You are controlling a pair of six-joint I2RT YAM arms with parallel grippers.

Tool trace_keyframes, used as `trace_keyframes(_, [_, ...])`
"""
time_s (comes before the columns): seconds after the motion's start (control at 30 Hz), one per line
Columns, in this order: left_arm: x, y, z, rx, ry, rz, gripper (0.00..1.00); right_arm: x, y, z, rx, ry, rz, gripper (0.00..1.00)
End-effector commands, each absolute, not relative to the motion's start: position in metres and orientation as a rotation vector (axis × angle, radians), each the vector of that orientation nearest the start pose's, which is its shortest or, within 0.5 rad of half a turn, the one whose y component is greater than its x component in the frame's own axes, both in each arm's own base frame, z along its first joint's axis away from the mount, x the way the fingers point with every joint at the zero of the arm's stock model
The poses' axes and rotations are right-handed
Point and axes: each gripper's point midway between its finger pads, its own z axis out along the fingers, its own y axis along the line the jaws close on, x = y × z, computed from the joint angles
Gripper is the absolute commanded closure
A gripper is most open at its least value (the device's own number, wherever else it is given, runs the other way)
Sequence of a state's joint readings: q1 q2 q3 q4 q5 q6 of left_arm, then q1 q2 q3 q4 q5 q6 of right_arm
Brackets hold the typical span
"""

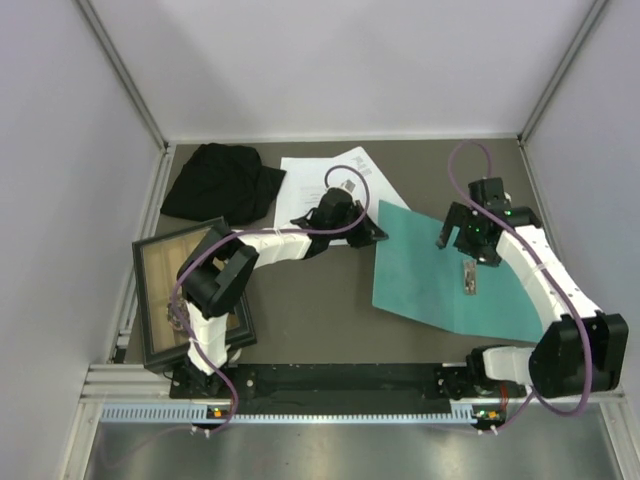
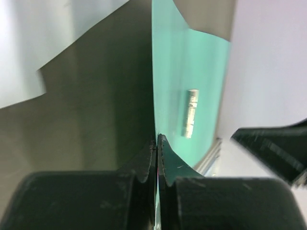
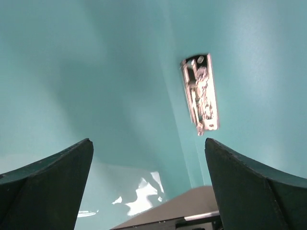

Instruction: Put the files into the folder

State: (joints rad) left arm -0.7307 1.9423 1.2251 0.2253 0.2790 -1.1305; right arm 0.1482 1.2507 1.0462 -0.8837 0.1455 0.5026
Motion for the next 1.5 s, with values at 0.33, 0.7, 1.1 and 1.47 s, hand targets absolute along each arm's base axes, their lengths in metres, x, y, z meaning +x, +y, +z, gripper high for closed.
trace_keyframes(0.33, [0.313,-0.405,0.099,0.208,2.436,-1.193,0.66,0.278,-0.007,0.079,0.788,2.628,0.053,0.01])
trace_keyframes(0.7, [0.278,-0.420,0.073,0.169,2.462,-1.391,0.60,0.281,-0.004,0.055,0.742,2.693,0.088,0.01])
trace_keyframes(1.1, [0.272,-0.424,0.081,0.223,2.435,-1.309,0.57,0.289,0.014,0.090,0.540,2.663,0.109,0.01])
trace_keyframes(1.47, [0.265,-0.428,0.093,0.221,2.413,-1.447,1.00,0.284,0.015,0.095,0.531,2.666,0.118,0.01])
